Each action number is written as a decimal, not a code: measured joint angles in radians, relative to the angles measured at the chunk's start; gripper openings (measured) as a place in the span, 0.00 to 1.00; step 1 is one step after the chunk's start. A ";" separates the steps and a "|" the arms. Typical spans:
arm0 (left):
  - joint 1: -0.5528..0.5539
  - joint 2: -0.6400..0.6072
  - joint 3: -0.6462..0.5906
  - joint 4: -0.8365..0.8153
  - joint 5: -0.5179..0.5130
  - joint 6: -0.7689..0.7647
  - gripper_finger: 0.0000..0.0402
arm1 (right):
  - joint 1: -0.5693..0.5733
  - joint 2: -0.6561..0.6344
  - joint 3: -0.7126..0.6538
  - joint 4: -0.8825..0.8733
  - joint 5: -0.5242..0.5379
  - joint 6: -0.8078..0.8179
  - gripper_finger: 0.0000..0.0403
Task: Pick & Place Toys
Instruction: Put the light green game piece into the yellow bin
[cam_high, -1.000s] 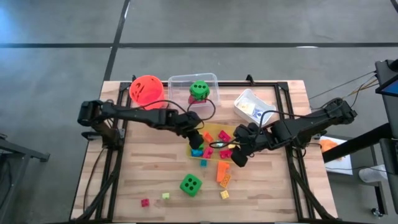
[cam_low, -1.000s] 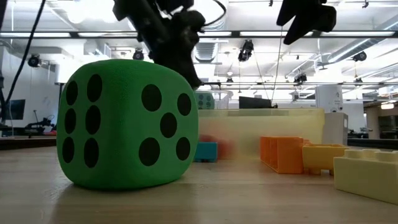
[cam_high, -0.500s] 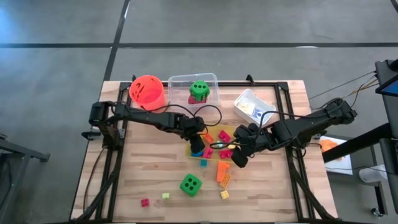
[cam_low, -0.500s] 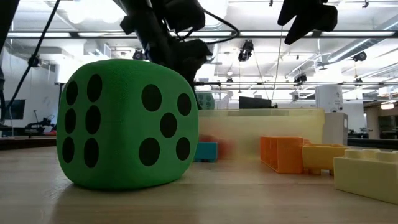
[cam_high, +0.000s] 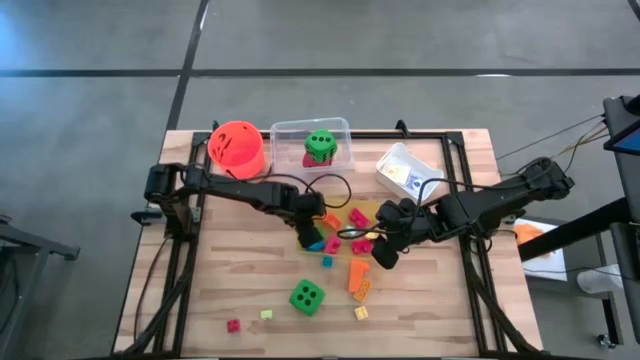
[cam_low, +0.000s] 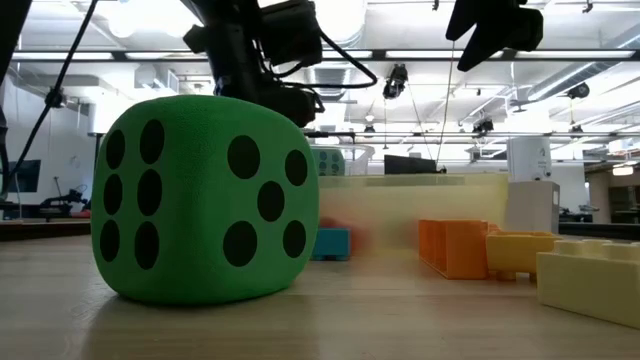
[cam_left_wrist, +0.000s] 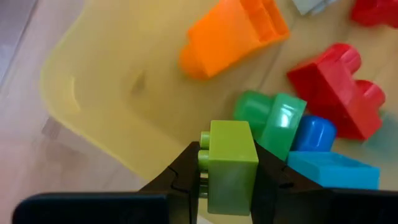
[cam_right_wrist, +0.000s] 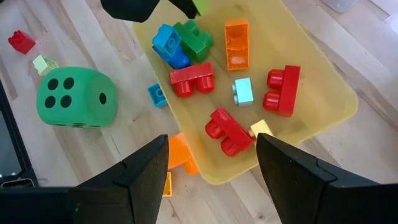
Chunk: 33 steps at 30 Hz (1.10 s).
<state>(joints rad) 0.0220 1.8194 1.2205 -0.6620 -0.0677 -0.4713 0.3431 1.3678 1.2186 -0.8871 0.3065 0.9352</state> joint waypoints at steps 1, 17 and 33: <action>-0.004 0.000 0.000 -0.004 0.000 0.000 0.20 | 0.000 0.000 0.000 0.000 0.000 0.000 0.59; -0.067 -0.003 -0.002 -0.080 -0.008 -0.100 0.20 | 0.019 0.000 0.000 0.001 0.000 -0.001 0.59; -0.101 -0.002 -0.002 0.038 0.012 -0.082 0.20 | 0.019 0.000 0.000 0.000 0.000 -0.003 0.59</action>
<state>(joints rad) -0.0787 1.8175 1.2190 -0.6239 -0.0558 -0.5529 0.3626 1.3682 1.2190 -0.8867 0.3065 0.9320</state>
